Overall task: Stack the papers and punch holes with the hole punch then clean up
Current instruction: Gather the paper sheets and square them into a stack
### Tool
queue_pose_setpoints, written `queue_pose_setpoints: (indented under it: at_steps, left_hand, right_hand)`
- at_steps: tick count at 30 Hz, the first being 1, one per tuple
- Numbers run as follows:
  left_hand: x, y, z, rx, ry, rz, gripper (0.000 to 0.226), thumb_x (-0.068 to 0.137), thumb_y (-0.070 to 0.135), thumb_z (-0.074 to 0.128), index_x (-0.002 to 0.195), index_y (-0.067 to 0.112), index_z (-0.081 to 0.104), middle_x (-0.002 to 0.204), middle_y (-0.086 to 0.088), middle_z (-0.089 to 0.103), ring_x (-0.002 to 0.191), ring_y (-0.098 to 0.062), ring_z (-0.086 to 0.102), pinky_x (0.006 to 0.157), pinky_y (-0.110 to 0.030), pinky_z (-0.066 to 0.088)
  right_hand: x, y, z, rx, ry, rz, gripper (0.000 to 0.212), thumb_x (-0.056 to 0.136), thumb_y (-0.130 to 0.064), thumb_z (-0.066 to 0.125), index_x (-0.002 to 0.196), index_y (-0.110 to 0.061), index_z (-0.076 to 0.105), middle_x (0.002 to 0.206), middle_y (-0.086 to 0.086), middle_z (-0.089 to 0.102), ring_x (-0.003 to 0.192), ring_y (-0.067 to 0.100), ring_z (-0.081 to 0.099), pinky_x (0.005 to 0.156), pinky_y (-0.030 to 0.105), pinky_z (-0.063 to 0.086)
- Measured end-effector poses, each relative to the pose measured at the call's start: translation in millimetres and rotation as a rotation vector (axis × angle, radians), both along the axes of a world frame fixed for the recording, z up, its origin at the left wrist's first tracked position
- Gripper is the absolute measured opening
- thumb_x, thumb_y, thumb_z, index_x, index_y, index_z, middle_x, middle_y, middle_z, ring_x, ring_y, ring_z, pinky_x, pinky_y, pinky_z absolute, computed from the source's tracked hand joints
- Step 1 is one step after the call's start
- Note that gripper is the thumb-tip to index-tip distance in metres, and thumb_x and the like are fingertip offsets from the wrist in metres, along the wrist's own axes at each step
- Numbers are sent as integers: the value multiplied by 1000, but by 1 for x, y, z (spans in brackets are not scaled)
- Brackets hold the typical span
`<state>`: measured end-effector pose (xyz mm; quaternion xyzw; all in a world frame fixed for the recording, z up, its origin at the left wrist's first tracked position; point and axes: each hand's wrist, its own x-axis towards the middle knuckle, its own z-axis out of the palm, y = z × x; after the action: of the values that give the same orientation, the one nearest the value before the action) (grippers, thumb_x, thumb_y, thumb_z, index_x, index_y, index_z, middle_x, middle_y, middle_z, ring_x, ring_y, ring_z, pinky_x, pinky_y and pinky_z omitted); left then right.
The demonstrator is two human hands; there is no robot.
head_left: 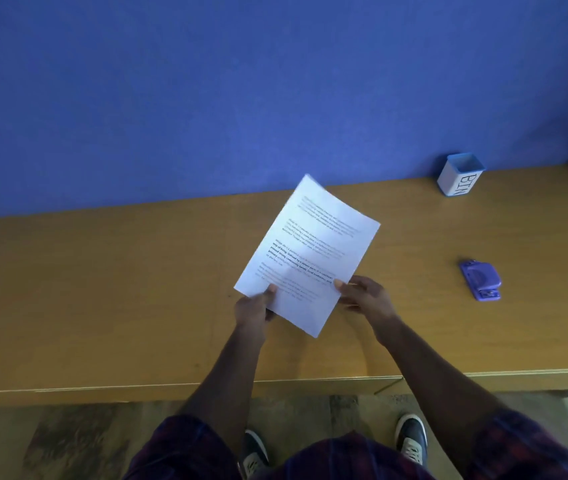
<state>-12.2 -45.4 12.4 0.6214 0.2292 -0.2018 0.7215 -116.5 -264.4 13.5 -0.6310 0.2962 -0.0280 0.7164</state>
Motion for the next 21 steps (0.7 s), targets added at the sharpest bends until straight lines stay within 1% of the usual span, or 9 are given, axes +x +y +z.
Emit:
queue_pose_setpoints:
  at_steps: [3,5,9,11,13,15,16,18,21]
  left_hand:
    - [-13,-2,-8,-62,6,29,18,80,8,85,90,13,71,86,-3,75,71,-24,64,66,-37,45]
    - [-20,2,-13,-83,12,20,15,81,7,84,88,12,71,78,0,75,66,-23,63,68,-39,45]
    - [-18,17,-17,-3,30,33,15,85,14,82,77,11,69,62,-1,69,47,-15,62,62,-36,46]
    - [-13,24,-17,116,67,39,12,86,17,80,79,10,72,67,-4,69,56,-21,63,61,-36,46]
    - [-10,30,-20,222,83,-14,4,87,10,75,85,6,75,75,-11,69,58,-24,60,54,-30,46]
    - [-11,32,-22,251,59,-94,9,86,-2,70,79,2,74,73,-15,66,47,-20,54,42,-23,41]
    - [-13,31,-24,270,44,-132,13,86,-5,69,77,2,73,73,-15,66,46,-19,54,41,-21,41]
    - [-16,28,-25,312,14,-177,13,86,-4,70,77,4,74,77,-16,72,56,-24,64,48,-25,51]
    - [-17,24,-30,401,-34,-221,7,88,4,72,87,6,78,89,-13,77,82,-33,74,73,-43,64]
  right_hand:
    - [6,7,-4,-43,-59,29,25,84,-22,80,105,-13,70,96,7,78,87,21,74,73,32,60]
    - [8,6,-10,-84,-29,20,16,88,-9,74,104,-12,70,97,7,78,91,24,74,78,40,62]
    - [9,-6,-18,-174,57,34,19,92,-5,68,110,-9,69,101,10,76,95,28,73,82,46,61]
    - [7,-13,-22,-214,92,71,19,94,-6,65,112,-9,70,103,9,76,96,27,72,84,48,60]
    - [5,-18,-25,-245,121,113,17,95,-7,63,108,-12,73,104,10,77,92,26,71,83,49,58]
    - [3,-20,-27,-267,148,134,17,95,-7,63,105,-14,74,101,11,77,88,25,71,81,49,58]
    - [2,-20,-28,-273,159,139,17,95,-7,64,106,-14,74,99,10,78,89,27,72,81,48,58]
    - [1,-19,-30,-296,178,143,17,93,-8,66,108,-12,74,95,9,78,91,30,73,79,47,59]
    - [-1,-17,-34,-376,223,137,19,91,-12,70,109,-8,74,92,11,77,88,31,73,78,48,59]
